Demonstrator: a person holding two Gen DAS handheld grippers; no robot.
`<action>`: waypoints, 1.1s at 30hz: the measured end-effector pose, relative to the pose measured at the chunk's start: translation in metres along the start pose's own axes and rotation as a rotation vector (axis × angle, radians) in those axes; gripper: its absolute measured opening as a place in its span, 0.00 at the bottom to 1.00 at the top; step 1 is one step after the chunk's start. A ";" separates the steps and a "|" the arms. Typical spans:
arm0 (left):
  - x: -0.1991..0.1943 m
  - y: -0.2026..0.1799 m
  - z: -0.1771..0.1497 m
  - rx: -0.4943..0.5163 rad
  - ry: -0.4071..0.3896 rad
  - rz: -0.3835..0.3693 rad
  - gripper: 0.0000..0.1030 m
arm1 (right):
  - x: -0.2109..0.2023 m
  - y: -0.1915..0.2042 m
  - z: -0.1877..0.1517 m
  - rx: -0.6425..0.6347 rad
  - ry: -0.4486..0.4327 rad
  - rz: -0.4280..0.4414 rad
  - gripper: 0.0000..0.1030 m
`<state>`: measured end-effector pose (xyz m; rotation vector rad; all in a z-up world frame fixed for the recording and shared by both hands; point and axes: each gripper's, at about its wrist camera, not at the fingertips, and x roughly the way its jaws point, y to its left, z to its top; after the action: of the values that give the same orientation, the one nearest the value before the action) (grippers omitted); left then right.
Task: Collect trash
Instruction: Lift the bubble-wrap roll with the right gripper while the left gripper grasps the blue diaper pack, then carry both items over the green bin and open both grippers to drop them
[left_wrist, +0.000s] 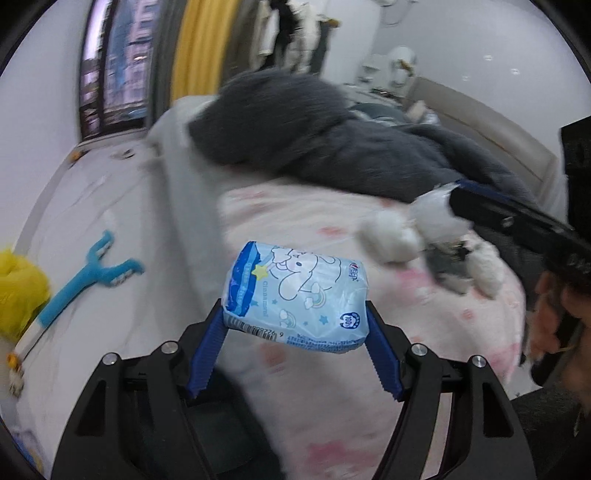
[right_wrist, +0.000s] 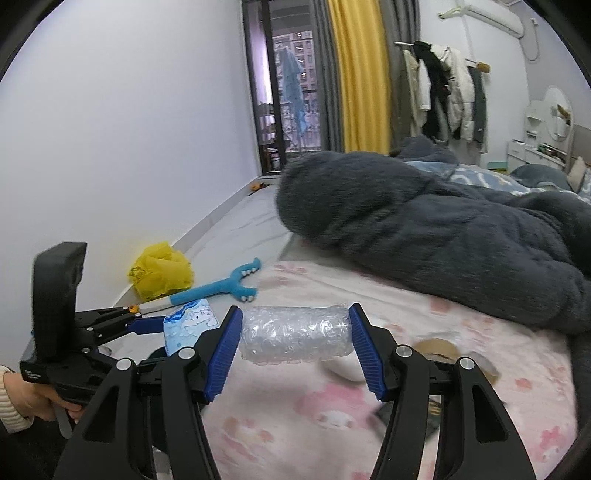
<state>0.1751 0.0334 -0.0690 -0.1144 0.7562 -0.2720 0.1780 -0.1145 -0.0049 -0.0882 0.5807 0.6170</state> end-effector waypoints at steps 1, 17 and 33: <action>0.000 0.008 -0.004 -0.013 0.015 0.020 0.72 | 0.004 0.007 0.001 -0.005 0.005 0.011 0.58; 0.009 0.102 -0.077 -0.176 0.295 0.151 0.72 | 0.071 0.099 -0.003 -0.052 0.130 0.153 0.58; 0.009 0.148 -0.125 -0.312 0.494 0.137 0.82 | 0.131 0.151 -0.031 -0.035 0.330 0.227 0.58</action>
<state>0.1254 0.1719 -0.1950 -0.2956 1.2899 -0.0465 0.1635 0.0700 -0.0877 -0.1598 0.9071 0.8409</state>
